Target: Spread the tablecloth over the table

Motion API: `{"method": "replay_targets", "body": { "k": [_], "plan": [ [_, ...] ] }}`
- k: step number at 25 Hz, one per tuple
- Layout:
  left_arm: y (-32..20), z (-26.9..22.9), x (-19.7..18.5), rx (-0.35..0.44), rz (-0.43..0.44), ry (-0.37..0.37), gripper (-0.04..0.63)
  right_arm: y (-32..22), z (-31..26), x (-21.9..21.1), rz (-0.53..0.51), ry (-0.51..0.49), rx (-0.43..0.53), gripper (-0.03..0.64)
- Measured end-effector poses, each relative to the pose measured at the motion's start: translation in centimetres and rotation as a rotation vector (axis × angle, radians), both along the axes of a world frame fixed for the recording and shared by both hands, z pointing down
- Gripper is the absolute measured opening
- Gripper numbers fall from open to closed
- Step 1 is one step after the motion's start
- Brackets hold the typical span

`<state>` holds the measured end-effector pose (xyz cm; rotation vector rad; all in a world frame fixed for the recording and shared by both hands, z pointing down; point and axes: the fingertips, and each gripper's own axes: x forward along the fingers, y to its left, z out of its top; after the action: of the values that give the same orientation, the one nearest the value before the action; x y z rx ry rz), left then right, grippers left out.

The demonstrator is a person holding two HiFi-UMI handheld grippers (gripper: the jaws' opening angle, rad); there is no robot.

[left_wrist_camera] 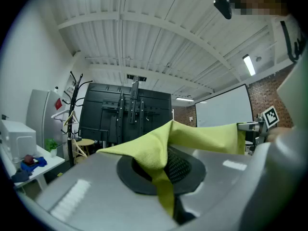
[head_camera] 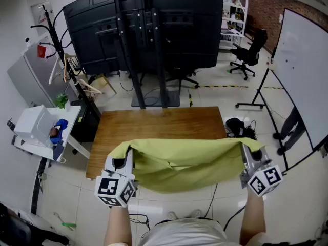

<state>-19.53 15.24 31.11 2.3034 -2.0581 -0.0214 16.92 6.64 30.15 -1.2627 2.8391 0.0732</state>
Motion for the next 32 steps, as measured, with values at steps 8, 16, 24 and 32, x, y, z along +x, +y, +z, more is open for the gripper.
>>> {"method": "replay_targets", "body": {
  "k": [8, 16, 24, 32],
  "plan": [
    [-1.1, -1.0, -1.5, 0.035, 0.056, -0.004, 0.006, -0.8, -0.5, -1.3, 0.039, -0.029, 0.001, 0.011],
    [-3.2, -1.3, -1.4, 0.062, 0.044, -0.019, 0.006, -3.0, -0.2, -1.1, 0.016, -0.072, -0.027, 0.011],
    [-10.0, 0.4, -1.0, 0.007, -0.02, -0.038, 0.006, -10.1, 1.3, -1.0, -0.035, -0.096, -0.055, 0.012],
    [-18.0, 0.3, -1.1, -0.041, -0.139, -0.057, 0.006, -19.8, 2.9, -1.6, -0.141, -0.117, -0.114, 0.012]
  ]
}}
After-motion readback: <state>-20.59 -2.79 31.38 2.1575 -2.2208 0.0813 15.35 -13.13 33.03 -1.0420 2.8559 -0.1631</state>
